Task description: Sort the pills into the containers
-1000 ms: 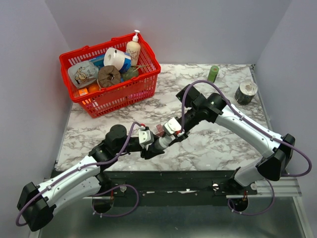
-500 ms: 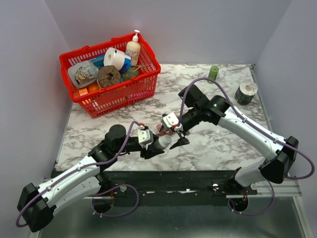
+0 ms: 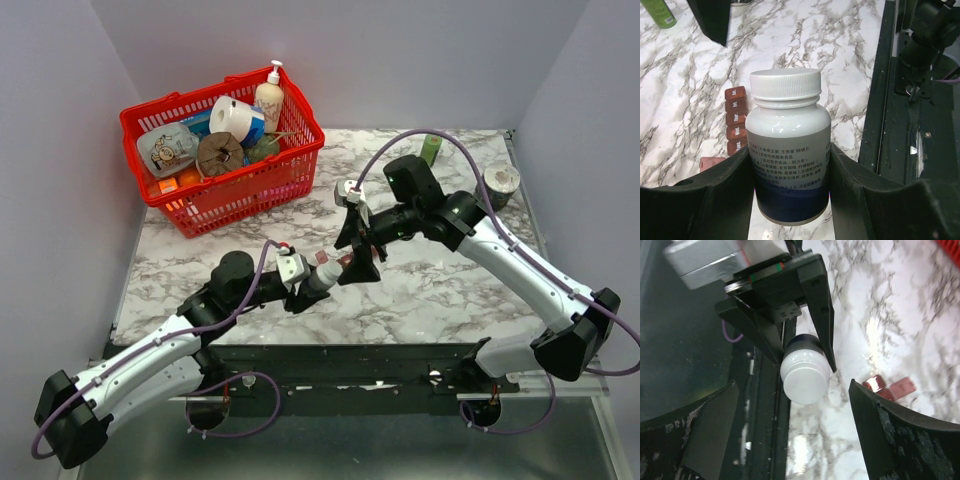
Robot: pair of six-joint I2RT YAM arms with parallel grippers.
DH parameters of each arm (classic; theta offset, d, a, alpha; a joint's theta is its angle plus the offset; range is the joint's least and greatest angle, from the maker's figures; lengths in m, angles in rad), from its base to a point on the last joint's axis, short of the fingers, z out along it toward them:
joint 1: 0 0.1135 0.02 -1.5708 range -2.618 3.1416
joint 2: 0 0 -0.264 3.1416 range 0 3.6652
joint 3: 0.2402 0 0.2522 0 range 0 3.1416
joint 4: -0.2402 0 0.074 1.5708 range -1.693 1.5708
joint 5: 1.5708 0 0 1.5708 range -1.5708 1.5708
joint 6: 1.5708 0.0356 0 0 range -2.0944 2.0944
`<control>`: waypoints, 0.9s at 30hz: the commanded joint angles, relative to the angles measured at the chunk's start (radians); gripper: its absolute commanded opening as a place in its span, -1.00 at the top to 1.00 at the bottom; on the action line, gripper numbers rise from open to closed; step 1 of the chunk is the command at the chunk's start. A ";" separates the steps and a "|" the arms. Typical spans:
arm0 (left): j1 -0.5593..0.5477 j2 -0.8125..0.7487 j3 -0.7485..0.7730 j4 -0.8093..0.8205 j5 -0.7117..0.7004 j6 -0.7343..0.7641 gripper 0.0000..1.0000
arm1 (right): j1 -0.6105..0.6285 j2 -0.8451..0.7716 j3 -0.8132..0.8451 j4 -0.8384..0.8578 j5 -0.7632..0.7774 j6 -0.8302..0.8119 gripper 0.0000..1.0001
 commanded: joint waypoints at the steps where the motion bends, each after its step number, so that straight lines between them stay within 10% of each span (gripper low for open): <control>1: -0.003 0.026 0.047 0.035 -0.064 -0.026 1.00 | 0.003 0.029 -0.023 0.064 0.106 0.213 -0.99; 14: -0.003 0.037 0.052 0.029 -0.090 -0.026 1.00 | 0.040 0.138 0.020 0.038 0.091 0.251 -0.56; 19: -0.003 0.026 0.046 0.003 -0.096 0.000 1.00 | 0.043 0.149 0.049 0.006 0.060 0.209 0.38; 27: -0.003 -0.002 0.042 -0.124 0.081 0.137 1.00 | 0.106 0.118 0.069 -0.176 -0.091 -0.343 0.61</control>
